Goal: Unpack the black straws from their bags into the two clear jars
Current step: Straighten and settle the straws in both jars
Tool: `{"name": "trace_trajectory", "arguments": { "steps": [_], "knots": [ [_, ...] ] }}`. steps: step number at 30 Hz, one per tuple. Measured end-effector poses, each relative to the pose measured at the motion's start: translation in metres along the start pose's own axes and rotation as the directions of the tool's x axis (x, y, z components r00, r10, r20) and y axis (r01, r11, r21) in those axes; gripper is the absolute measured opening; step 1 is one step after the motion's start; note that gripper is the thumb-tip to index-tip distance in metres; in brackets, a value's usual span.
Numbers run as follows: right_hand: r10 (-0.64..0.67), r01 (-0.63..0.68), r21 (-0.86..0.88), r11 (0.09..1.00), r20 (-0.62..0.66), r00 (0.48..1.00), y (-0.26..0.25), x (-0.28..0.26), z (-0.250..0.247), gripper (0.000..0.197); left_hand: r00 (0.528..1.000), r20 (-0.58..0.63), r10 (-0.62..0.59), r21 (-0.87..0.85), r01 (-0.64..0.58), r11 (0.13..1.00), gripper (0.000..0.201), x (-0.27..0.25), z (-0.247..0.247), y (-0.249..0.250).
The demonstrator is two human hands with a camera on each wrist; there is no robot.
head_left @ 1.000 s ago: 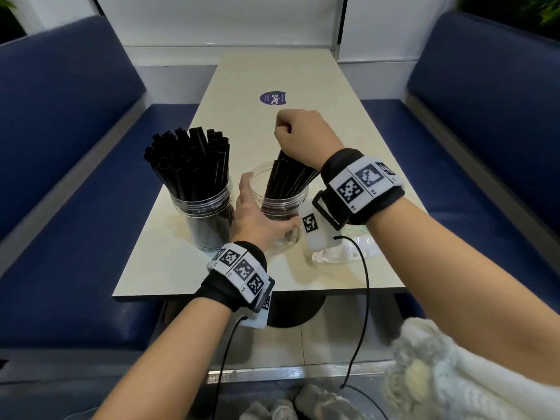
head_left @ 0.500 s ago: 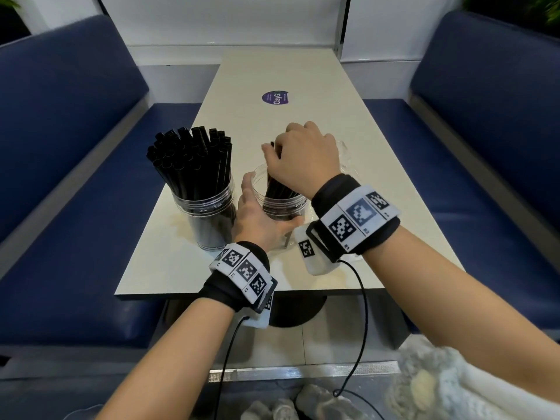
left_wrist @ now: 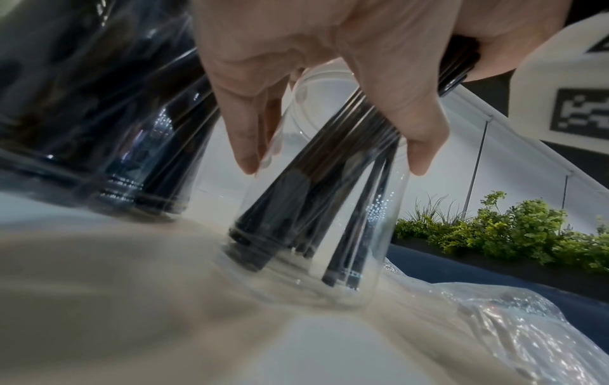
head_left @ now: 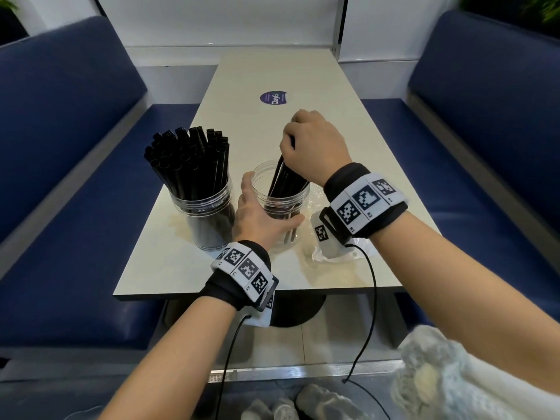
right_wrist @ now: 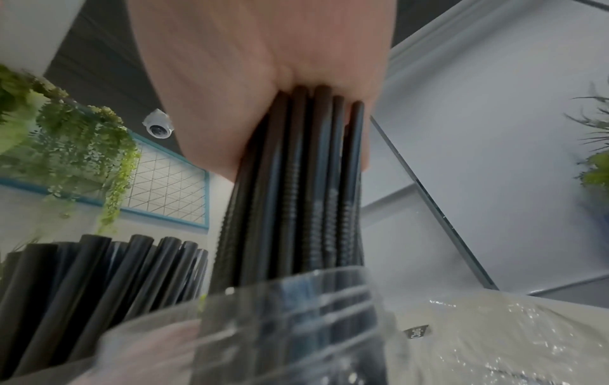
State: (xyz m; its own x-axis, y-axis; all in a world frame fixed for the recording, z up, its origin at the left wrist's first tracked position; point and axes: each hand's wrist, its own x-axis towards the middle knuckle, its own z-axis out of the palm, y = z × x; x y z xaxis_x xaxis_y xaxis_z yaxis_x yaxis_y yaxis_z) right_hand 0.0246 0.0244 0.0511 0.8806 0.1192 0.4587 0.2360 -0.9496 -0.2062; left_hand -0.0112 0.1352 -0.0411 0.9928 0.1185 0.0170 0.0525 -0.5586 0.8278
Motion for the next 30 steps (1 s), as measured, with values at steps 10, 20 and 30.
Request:
{"name": "trace_trajectory", "arguments": {
  "steps": [10,20,30],
  "knots": [
    [0.195,-0.111,0.399,0.91,-0.176,0.965,-0.002,-0.001,0.003,0.028,1.0,0.001,0.006,-0.016,-0.006,1.0,0.116,0.001,0.001,-0.002],
    [0.227,-0.229,0.302,0.925,0.04,0.973,0.0,-0.002,-0.003,0.028,1.0,-0.003,0.002,-0.014,-0.002,1.0,0.113,0.001,0.0,-0.001],
    [0.433,-0.324,0.668,0.67,0.002,0.901,-0.006,-0.012,-0.009,0.057,1.0,-0.001,-0.015,-0.022,0.015,1.0,0.113,0.002,0.0,0.0]
  ]
}}
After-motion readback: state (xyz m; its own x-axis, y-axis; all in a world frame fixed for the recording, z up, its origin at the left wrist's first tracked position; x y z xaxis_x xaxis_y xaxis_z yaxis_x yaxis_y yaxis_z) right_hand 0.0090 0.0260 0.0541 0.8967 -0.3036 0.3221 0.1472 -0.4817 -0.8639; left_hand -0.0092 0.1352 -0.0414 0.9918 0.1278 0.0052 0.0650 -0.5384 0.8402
